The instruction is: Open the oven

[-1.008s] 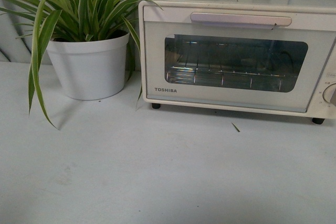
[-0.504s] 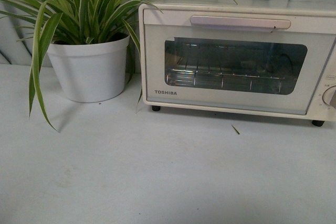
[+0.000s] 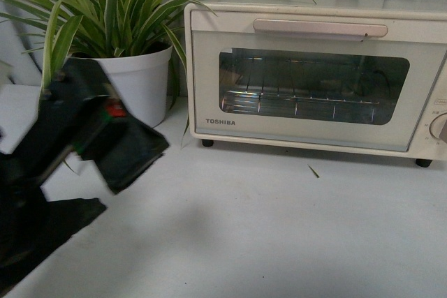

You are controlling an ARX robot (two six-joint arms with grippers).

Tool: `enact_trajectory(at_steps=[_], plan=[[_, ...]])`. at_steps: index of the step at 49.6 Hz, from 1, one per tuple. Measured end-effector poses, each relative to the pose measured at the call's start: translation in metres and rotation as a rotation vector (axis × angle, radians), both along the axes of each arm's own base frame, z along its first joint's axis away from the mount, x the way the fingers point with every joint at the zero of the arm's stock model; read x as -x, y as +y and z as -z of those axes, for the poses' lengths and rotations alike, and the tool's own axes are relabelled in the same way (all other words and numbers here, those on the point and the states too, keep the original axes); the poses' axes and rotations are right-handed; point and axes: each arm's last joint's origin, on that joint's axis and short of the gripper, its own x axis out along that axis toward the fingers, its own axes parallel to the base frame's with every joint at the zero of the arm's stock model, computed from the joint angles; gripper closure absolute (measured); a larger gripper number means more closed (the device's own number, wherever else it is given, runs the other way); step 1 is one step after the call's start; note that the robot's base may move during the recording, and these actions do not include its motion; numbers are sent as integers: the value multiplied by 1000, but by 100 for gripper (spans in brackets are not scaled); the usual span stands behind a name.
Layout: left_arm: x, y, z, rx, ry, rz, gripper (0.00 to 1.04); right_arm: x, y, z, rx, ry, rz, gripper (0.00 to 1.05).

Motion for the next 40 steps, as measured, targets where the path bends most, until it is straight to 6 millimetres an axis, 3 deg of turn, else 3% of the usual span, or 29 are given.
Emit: enact_trajectory(at_steps=[9,23,40], plan=[[-29,-34,8,49,63,40,6,0,0,0,0,0,0,9],[-60,-70,17,148,107,42,6,0,0,0,0,0,0,9],[-71,-98,30,166,151,28,6,0,0,0,0,0,0,9]])
